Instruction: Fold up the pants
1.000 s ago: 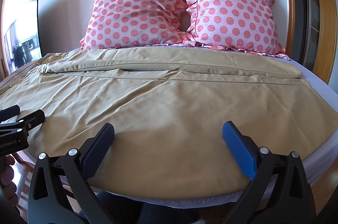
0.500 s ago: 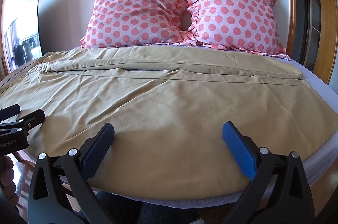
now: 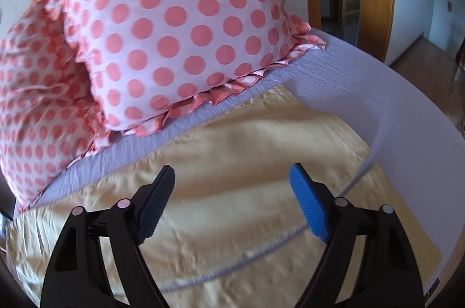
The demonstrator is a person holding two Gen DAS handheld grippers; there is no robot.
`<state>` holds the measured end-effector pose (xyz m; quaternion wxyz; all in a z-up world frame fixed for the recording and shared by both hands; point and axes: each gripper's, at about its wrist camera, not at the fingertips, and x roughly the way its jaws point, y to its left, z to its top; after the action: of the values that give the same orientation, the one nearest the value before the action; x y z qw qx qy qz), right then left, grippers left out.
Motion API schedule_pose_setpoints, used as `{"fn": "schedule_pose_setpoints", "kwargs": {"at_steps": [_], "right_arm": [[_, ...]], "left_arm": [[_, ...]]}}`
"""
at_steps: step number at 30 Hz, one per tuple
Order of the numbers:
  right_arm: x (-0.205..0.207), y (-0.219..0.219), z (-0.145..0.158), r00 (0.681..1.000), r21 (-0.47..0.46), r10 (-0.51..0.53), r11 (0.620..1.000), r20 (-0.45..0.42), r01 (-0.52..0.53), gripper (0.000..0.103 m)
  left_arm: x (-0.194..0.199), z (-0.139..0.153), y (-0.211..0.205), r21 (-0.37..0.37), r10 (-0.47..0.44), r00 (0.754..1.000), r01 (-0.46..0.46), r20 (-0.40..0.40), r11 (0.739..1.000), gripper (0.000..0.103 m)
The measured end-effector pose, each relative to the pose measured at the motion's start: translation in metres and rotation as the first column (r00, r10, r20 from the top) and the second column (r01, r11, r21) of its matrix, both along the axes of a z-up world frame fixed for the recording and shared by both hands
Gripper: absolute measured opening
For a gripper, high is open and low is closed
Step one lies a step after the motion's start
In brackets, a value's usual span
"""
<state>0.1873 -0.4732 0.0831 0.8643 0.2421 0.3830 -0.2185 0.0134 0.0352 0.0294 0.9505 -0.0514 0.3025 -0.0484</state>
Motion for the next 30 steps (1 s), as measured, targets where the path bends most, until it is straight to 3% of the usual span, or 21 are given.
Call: {"fn": "schedule_pose_setpoints", "kwargs": {"at_steps": [5,9,13,15,16,17,19,23,26,30], "right_arm": [[0.073,-0.042,-0.022,0.987,0.025,-0.121,0.992,-0.105,0.124,0.062],[0.102,-0.054,-0.05,0.964,0.036,-0.179,0.981,-0.199,0.19,0.057],[0.112,-0.046,-0.06,0.95,-0.091,-0.209,0.977,-0.23,0.193,0.054],[0.109,-0.043,-0.062,0.963,-0.112,-0.19,0.979,-0.189,0.171,0.044],[0.107,-0.043,-0.063,0.969,-0.118,-0.181,0.98,-0.167,0.163,0.032],[0.104,-0.045,-0.063,0.974,-0.102,-0.172,0.982,-0.145,0.158,0.017],[0.091,-0.055,-0.063,0.98,-0.005,-0.176,0.984,-0.091,0.177,0.004],[0.044,-0.079,-0.053,0.978,0.213,-0.175,0.966,0.114,0.148,0.002],[-0.013,-0.069,-0.025,0.953,0.24,-0.11,0.97,0.281,0.041,0.002],[-0.113,-0.058,-0.01,0.899,0.281,-0.074,0.958,0.433,-0.056,0.001]], "left_arm": [[0.002,0.011,0.004,-0.015,-0.019,0.999,0.02,0.048,1.0,0.101],[0.006,0.013,0.005,-0.007,-0.033,0.998,0.033,0.061,0.999,0.101],[0.014,0.01,0.007,-0.006,-0.036,0.998,0.036,0.045,0.999,0.101],[0.016,0.008,0.008,-0.021,-0.046,0.998,0.046,0.035,0.999,0.101],[0.017,0.007,0.009,-0.034,-0.052,0.998,0.053,0.03,0.998,0.101],[0.017,0.006,0.01,-0.053,-0.061,0.998,0.062,0.027,0.997,0.101],[0.017,0.004,0.015,-0.099,-0.077,0.997,0.079,0.024,0.992,0.101],[0.013,0.001,0.03,-0.173,-0.068,0.997,0.072,0.027,0.982,0.101],[0.008,0.001,0.039,-0.216,-0.062,0.997,0.072,0.05,0.974,0.101],[0.009,0.001,0.043,-0.229,-0.044,0.998,0.055,0.051,0.972,0.101]]}}
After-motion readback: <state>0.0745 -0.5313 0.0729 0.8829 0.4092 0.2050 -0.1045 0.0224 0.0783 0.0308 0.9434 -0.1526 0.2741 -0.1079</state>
